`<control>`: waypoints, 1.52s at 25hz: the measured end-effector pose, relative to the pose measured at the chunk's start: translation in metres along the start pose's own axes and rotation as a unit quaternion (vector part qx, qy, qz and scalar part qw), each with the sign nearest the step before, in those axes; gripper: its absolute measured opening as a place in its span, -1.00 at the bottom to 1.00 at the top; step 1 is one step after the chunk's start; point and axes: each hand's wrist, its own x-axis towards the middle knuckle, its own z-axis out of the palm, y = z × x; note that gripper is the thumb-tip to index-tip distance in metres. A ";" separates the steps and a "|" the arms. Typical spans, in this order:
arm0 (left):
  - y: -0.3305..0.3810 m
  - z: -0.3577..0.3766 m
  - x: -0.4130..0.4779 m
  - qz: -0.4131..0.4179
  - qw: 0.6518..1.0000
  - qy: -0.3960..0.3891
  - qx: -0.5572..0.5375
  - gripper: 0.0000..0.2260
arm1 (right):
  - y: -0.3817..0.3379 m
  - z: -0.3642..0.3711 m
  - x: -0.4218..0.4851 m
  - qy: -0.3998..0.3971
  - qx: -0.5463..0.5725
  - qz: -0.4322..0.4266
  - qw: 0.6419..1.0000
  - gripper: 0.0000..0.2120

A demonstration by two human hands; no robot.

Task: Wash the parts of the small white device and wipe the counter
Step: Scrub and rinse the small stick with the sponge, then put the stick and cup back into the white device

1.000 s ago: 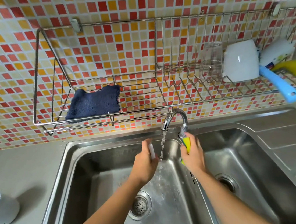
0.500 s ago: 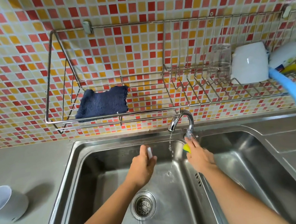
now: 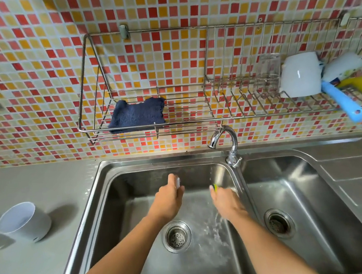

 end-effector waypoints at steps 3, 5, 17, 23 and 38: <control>0.005 -0.005 -0.009 0.001 0.999 0.009 0.031 -0.83 | -0.023 -0.024 -0.014 0.026 0.050 -0.006 0.998 -0.50; 0.006 -0.009 -0.014 0.003 0.999 0.015 0.043 -0.81 | -0.036 -0.041 -0.025 0.045 0.096 -0.002 0.994 -0.50; 0.004 -0.054 -0.035 0.048 0.990 0.078 -0.105 -0.86 | -0.089 -0.174 -0.067 -0.027 0.571 -0.221 0.790 -0.58; 0.014 -0.080 -0.047 0.073 0.979 0.112 -0.151 -0.91 | -0.152 -0.221 0.002 0.075 0.351 -0.187 0.914 -0.54; -0.007 -0.089 -0.045 0.093 0.975 0.185 -0.087 -0.87 | -0.156 -0.169 -0.009 0.363 0.091 -0.247 0.894 -0.88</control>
